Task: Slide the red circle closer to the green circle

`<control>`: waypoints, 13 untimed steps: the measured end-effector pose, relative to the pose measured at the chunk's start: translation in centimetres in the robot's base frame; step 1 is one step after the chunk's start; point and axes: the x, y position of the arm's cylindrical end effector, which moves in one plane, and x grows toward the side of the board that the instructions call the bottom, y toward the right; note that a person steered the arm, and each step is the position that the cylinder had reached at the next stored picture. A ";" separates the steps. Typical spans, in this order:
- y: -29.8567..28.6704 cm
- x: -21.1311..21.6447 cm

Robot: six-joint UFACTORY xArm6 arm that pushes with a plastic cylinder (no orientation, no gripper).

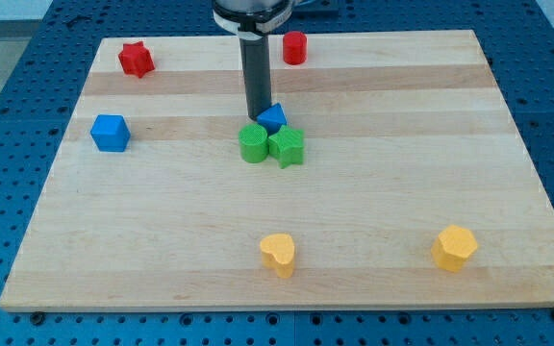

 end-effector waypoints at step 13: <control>-7.4 -6.8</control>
